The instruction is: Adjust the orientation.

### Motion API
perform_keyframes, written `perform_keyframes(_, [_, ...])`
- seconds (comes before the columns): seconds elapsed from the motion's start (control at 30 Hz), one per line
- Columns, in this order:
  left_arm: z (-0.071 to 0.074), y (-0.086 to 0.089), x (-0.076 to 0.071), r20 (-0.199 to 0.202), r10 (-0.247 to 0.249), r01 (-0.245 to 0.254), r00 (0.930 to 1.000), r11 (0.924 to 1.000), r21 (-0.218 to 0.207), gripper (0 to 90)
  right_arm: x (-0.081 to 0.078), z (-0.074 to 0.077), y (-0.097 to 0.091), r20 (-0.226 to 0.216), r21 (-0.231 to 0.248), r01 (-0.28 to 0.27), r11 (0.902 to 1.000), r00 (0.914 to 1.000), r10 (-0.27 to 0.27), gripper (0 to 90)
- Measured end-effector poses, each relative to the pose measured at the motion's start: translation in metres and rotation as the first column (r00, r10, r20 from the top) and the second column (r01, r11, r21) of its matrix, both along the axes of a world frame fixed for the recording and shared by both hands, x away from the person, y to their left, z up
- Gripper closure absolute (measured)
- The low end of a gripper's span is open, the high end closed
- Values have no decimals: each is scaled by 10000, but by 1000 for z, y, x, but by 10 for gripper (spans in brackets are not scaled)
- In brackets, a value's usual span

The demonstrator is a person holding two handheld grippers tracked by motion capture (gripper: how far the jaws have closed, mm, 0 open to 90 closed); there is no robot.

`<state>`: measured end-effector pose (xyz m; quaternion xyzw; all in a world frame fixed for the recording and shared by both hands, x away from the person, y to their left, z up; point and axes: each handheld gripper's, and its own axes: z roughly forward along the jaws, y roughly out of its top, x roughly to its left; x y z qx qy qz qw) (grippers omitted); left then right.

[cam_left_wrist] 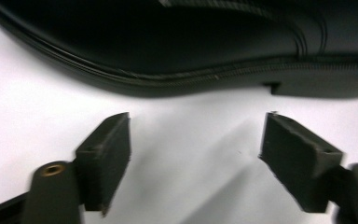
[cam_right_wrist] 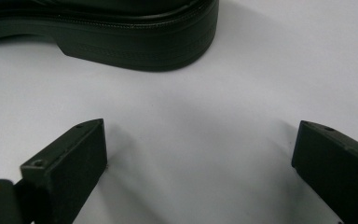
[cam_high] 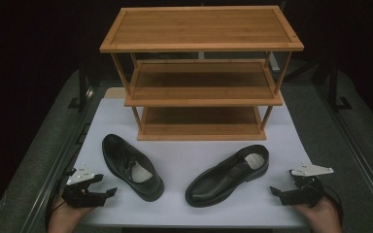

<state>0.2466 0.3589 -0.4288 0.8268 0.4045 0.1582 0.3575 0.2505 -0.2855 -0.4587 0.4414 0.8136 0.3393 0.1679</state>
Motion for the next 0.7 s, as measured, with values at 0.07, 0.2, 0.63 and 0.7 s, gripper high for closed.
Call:
perform_keyframes(0.07, [6, 4, 1, 111, 29, -28, 9999, 10000, -94, 354, 0, 0, 0, -15, 20, 8, 10000, 10000, -8, 27])
perform_keyframes(0.2, [15, 11, 7, 179, 116, -112, 9998, 9997, -239, 483, 0, 0, 0, -15, 24, 8, 10000, 10000, -8, 27])
perform_keyframes(0.63, [42, 28, 51, 254, 493, -487, 9985, 9985, -234, 900, 0, 0, 0, -11, 39, -1, 10000, 10000, 1, 27])
perform_keyframes(0.7, [46, 29, 59, 247, 496, -491, 9985, 9986, -217, 900, 0, 0, 0, -28, 41, 14, 10000, 10000, -13, 27])
